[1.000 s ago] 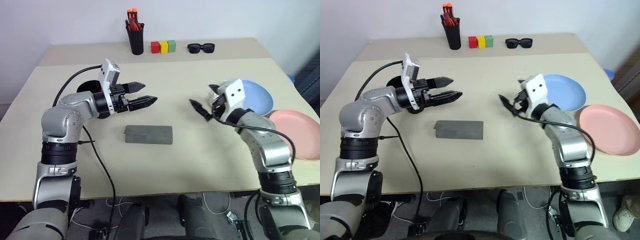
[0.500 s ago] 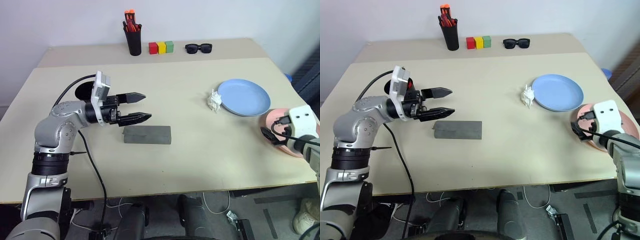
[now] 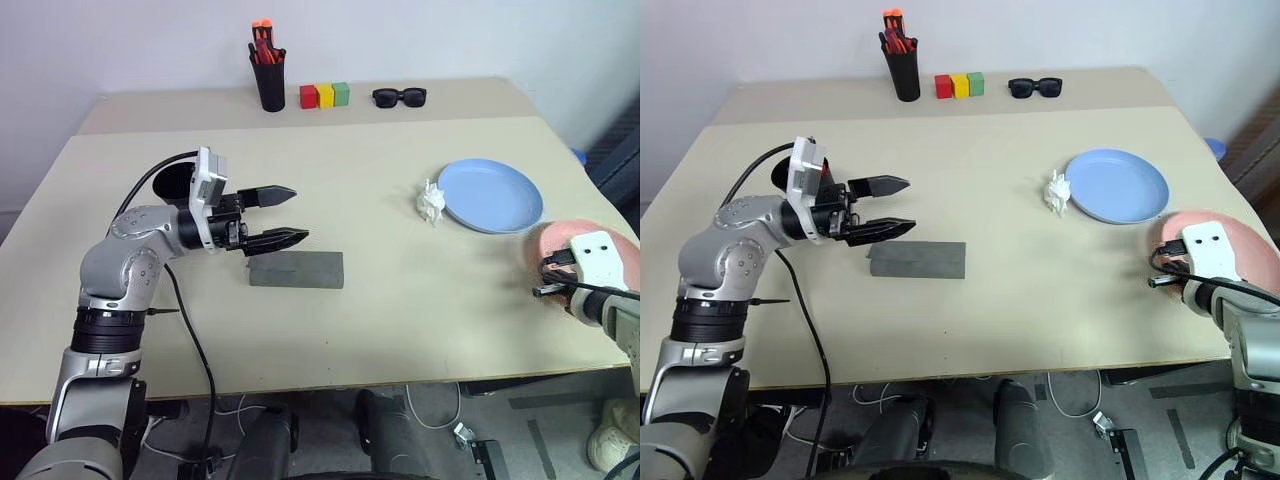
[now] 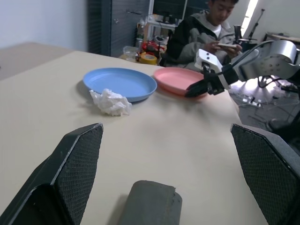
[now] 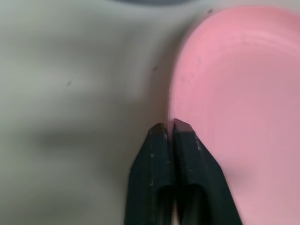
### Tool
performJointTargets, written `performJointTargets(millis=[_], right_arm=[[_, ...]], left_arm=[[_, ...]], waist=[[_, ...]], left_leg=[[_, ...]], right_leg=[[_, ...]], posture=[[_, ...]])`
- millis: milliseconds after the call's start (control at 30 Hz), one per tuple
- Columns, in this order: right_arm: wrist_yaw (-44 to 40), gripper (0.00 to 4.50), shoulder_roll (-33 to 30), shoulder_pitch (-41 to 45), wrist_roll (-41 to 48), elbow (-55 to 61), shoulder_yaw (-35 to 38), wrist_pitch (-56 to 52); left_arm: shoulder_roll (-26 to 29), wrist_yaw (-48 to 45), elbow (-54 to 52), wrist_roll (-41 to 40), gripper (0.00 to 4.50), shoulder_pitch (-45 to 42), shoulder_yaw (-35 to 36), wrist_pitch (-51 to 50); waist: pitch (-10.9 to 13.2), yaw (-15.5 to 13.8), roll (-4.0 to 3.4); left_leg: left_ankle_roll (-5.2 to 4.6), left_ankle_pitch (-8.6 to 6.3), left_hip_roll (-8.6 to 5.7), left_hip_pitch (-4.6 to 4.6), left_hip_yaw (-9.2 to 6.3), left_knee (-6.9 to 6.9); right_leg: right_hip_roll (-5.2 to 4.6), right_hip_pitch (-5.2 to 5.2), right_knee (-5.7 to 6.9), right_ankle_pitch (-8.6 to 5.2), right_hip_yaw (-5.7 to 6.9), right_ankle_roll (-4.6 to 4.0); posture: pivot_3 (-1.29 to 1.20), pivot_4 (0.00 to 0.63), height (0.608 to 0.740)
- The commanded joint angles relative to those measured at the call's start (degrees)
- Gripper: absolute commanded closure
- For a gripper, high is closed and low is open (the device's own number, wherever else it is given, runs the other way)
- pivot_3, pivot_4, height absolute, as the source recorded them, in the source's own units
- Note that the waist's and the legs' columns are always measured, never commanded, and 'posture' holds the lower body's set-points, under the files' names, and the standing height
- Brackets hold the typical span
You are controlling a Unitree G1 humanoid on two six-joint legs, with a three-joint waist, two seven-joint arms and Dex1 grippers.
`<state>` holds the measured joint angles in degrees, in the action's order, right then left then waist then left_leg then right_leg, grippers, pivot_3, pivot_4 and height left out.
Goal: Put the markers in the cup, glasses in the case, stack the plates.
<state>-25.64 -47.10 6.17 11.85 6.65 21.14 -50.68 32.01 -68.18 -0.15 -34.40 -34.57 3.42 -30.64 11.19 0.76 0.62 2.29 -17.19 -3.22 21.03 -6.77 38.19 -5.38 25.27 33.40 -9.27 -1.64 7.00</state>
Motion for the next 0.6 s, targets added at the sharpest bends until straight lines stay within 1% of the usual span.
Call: performJointTargets(millis=[33,100,133,267,467,600], right_arm=[[1.88,4.47,-2.22,5.15,-1.32,-0.25,1.87,1.53],[2.69,4.47,-2.45,7.50,-1.89,-0.88,1.71,2.47],[2.94,4.47,-1.90,9.98,-1.61,-1.44,1.34,3.69],[1.78,4.47,0.81,18.97,-1.12,-5.55,-2.72,10.39],[-0.18,4.47,6.77,30.99,-4.99,-19.39,-13.45,20.79],[-0.81,4.47,8.81,34.76,-8.61,-28.70,-18.49,26.79]], left_arm=[[-0.31,1.03,-1.61,-0.86,0.00,-1.57,0.90,1.07],[-0.50,1.52,-1.42,-0.91,0.00,-1.76,1.05,1.09],[-0.49,1.51,-1.24,-0.84,0.00,-1.78,1.15,1.30],[-0.18,1.71,-1.05,-0.55,0.00,-1.20,1.59,2.06],[0.27,3.25,-3.07,-0.83,0.00,0.73,2.25,2.47],[1.06,4.22,-4.59,-1.26,0.00,2.29,3.25,2.26]], waist=[[0.00,0.01,0.00],[0.00,0.07,-0.01],[0.00,0.12,-0.01],[0.00,0.38,-0.01],[0.00,0.39,0.00],[0.01,0.01,-0.02]], left_leg=[[0.00,0.00,0.00,0.00,0.00,0.01],[0.00,0.00,0.00,-0.02,0.00,0.01],[0.00,0.00,0.00,-0.02,0.00,0.01],[0.00,0.00,0.02,-0.04,0.03,-0.01],[0.01,0.00,0.04,-0.06,0.03,-0.04],[0.01,0.01,0.03,0.02,0.01,-0.06]], right_leg=[[0.00,0.00,0.00,0.00,0.00,0.00],[0.00,0.00,0.00,0.00,0.00,0.00],[0.00,0.00,0.00,0.00,0.00,0.00],[0.02,0.01,-0.01,0.00,-0.02,0.00],[0.04,-0.01,-0.05,0.00,-0.02,0.00],[0.03,0.05,-0.08,0.00,-0.02,0.00]], posture=[[0.00,0.150,0.740],[0.00,0.150,0.740],[0.00,0.150,0.740],[0.00,0.150,0.740],[0.00,0.150,0.740],[0.00,0.150,0.740]])
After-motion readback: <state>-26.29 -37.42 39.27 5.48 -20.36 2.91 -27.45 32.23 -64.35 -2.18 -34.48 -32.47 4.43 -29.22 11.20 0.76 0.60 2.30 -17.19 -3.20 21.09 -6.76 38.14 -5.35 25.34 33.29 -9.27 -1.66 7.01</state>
